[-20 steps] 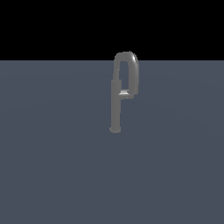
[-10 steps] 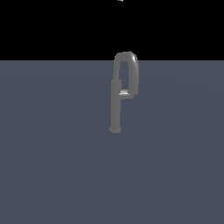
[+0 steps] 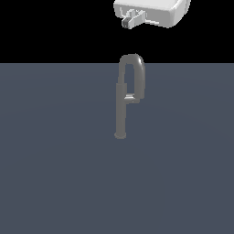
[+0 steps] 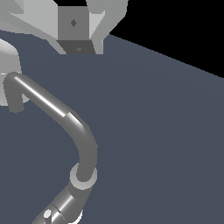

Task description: Turn on the faucet by rotating a designated handle.

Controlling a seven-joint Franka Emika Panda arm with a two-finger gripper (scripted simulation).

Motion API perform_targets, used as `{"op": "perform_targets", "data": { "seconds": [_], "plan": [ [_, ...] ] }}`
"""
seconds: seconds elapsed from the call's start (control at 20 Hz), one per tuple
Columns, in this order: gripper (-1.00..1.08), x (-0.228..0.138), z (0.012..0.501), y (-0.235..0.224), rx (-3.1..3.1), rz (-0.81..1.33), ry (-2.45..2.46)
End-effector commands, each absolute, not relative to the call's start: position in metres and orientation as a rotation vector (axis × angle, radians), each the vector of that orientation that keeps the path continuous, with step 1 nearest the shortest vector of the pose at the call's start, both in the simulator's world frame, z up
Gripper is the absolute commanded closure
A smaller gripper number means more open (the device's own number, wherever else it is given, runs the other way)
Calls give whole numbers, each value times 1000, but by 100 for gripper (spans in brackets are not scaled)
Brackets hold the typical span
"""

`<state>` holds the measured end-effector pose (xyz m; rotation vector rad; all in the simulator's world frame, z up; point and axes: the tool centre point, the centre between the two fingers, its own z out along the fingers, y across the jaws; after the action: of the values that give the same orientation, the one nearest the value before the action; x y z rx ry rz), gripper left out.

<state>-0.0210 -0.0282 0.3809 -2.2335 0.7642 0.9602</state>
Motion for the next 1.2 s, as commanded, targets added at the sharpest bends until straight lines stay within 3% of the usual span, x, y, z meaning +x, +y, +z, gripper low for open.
{"op": "perform_targets", "data": {
  "seconds": [0.0,0.6,1.15],
  "plan": [
    [108,-10,369,-33,-2159,1004,802],
    [108,34,293,-53,-1746,1202,982],
    [108,51,227,-60,-1417,1317,1095]
  ]
}}
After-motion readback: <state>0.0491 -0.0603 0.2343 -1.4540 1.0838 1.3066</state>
